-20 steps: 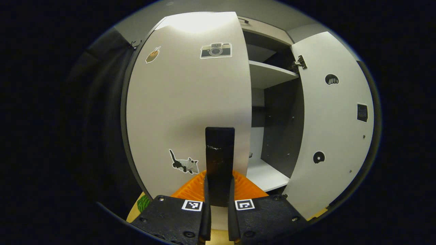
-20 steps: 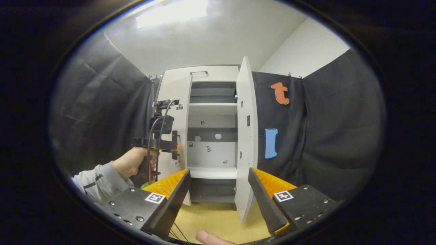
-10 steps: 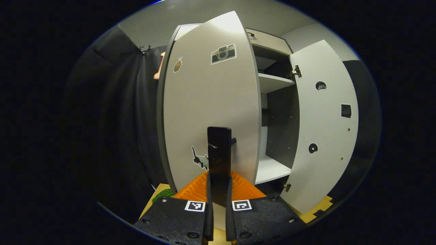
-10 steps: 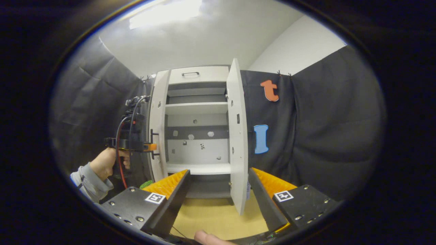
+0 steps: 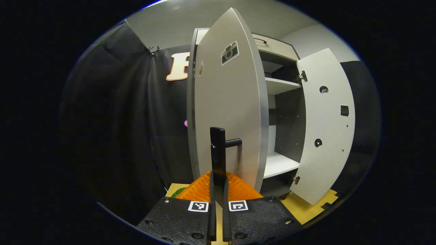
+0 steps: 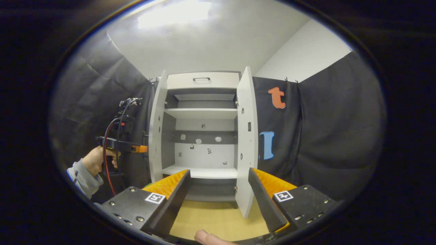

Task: Open the right door of the double-door shoe cabinet with the right hand, and open the left door with the left hand.

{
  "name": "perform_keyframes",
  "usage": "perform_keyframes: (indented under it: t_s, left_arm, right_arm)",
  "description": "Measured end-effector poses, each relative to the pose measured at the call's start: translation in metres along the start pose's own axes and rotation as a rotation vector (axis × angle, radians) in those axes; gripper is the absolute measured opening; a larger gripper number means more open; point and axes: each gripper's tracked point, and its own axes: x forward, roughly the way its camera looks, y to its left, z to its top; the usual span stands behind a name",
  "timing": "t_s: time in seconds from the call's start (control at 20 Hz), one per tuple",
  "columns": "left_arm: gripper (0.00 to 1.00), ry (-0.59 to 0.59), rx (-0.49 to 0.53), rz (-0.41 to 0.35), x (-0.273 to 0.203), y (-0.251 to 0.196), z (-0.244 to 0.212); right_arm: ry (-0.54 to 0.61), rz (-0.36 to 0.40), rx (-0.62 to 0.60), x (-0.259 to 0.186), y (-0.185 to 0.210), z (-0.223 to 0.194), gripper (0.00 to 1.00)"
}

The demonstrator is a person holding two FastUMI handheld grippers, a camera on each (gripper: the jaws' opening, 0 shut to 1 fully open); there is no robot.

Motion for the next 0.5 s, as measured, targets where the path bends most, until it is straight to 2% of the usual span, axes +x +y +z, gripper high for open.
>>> perform_keyframes:
  t_s: [0.15,0.2,0.25,0.45,0.5]
  left_arm:
    - [0.04,0.003,-0.005,0.018,0.000,0.003,-0.001]
    - [0.03,0.002,-0.005,0.030,0.000,0.003,-0.001]
    - [0.03,0.001,-0.002,0.040,0.000,0.006,-0.001]
    - [0.01,-0.011,-0.006,0.066,0.002,0.007,-0.001]
    - [0.01,-0.007,-0.031,0.039,0.001,0.000,-0.001]
  right_arm:
    - [0.013,0.019,-0.009,0.003,0.012,-0.005,1.00]
    - [0.016,0.022,-0.012,0.007,0.015,-0.006,0.97]
    - [0.018,0.024,-0.015,0.007,0.017,-0.007,1.00]
    - [0.021,0.031,-0.011,0.013,0.026,-0.010,1.00]
    - [0.022,0.031,-0.009,0.014,0.027,-0.011,1.00]
